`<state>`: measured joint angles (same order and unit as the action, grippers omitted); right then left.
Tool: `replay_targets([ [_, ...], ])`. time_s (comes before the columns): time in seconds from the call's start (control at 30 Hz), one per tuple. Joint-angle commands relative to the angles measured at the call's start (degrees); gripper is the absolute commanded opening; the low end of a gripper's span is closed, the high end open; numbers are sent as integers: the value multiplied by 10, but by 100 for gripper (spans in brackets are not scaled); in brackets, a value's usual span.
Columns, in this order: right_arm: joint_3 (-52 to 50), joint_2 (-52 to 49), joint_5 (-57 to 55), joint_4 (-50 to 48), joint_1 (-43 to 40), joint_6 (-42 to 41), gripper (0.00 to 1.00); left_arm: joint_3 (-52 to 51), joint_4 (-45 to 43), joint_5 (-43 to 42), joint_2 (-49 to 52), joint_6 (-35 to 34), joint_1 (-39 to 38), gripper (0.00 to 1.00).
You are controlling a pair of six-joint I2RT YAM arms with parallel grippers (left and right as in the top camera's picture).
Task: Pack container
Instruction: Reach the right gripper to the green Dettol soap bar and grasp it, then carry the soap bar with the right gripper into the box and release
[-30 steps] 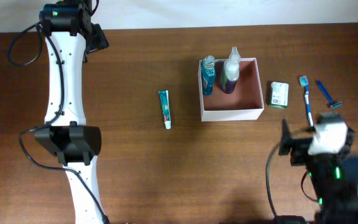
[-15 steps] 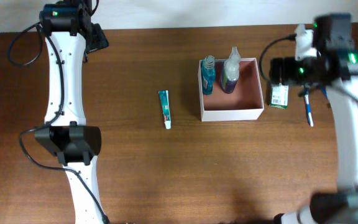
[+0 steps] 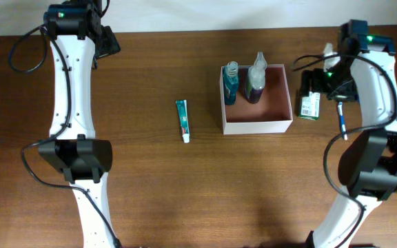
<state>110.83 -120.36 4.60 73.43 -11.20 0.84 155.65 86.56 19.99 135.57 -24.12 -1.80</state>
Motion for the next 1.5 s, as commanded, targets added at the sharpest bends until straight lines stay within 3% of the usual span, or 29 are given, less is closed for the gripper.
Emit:
replay_targets([
  [0.0, 14, -16, 24, -26, -18, -39, 99, -1, 0, 4, 5, -7, 1, 99],
  [0.2, 12, -37, 34, -67, -15, -39, 99, -1, 1, 4, 5, -7, 1, 99],
  [1.27, 10, -152, -10, -77, -8, -26, 99, -1, 1, 4, 5, -7, 1, 99],
  [1.3, 10, -152, -10, -79, -8, -26, 89, -1, 1, 4, 5, -7, 1, 99],
  [1.37, 10, -152, -10, -79, -8, -26, 78, -1, 0, 4, 5, -7, 1, 99],
  [1.47, 10, -154, -10, -79, -8, -26, 77, -1, 0, 4, 5, -7, 1, 99],
])
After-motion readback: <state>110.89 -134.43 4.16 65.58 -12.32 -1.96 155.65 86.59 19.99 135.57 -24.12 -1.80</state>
